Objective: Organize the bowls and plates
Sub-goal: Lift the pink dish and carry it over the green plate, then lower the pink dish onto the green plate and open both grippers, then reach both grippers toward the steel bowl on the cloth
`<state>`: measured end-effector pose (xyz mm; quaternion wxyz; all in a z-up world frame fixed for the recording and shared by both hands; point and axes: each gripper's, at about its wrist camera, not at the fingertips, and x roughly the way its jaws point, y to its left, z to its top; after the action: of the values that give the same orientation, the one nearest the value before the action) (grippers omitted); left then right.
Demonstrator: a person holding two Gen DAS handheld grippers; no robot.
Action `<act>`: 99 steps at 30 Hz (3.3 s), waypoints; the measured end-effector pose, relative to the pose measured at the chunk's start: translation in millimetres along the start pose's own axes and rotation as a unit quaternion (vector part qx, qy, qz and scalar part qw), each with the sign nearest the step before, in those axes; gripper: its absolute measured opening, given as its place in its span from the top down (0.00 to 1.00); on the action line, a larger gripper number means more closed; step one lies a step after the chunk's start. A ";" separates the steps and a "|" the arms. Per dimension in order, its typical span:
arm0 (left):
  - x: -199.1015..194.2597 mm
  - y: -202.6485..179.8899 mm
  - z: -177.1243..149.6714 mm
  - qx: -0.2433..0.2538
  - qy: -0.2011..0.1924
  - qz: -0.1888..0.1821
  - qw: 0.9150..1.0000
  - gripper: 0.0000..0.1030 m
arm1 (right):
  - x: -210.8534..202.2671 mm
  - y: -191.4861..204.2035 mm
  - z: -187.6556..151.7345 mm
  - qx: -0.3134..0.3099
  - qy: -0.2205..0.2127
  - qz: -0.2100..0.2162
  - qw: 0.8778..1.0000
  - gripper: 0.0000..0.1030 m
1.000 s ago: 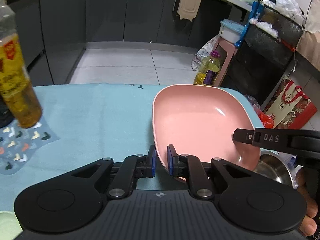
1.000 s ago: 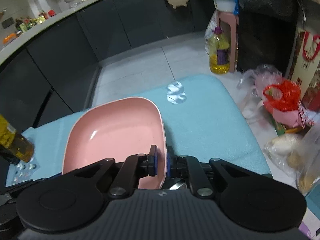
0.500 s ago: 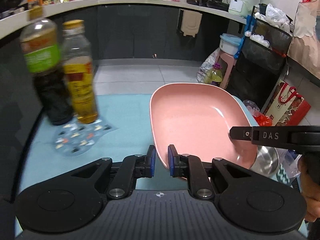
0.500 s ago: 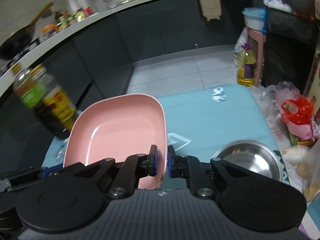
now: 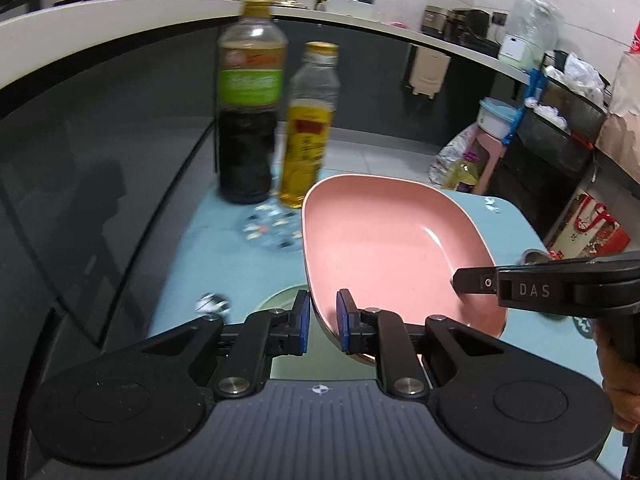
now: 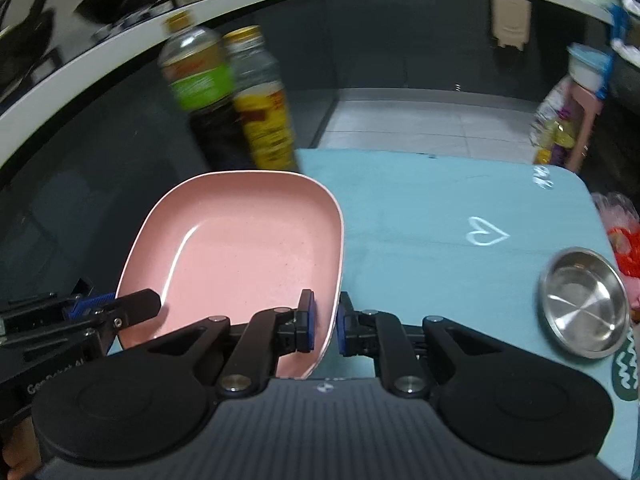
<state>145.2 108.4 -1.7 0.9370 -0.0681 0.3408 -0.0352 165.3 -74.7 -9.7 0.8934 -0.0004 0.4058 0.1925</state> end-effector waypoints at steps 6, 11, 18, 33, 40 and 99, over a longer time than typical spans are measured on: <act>-3.7 31.4 -16.2 -0.016 0.012 0.007 1.000 0.87 | 14.5 27.6 -7.6 -0.025 0.022 0.002 0.999 0.92; 7.3 39.7 -20.0 -0.017 0.030 -0.001 0.999 0.87 | 25.6 39.5 -9.1 -0.032 0.041 -0.010 0.999 0.92; 34.7 40.8 -32.3 -0.015 0.064 -0.020 0.998 0.87 | 42.7 41.7 -18.6 -0.035 0.065 -0.041 0.996 0.90; 45.0 43.5 -44.4 -0.012 0.080 -0.011 0.997 0.87 | 60.2 42.6 -31.0 -0.040 0.086 -0.045 0.995 0.90; 43.1 44.9 -44.5 -0.006 0.061 0.002 0.998 0.85 | 61.9 43.6 -34.5 -0.055 0.073 -0.060 0.994 0.90; 116.7 -254.5 24.0 0.115 0.067 -0.136 0.982 0.74 | -55.5 -258.0 -69.2 0.295 -0.107 -0.151 0.937 0.73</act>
<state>244.9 -153.8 -18.9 0.9000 -0.0033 0.3846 -0.2052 170.9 -343.5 -55.9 0.9104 0.2220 0.3411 -0.0742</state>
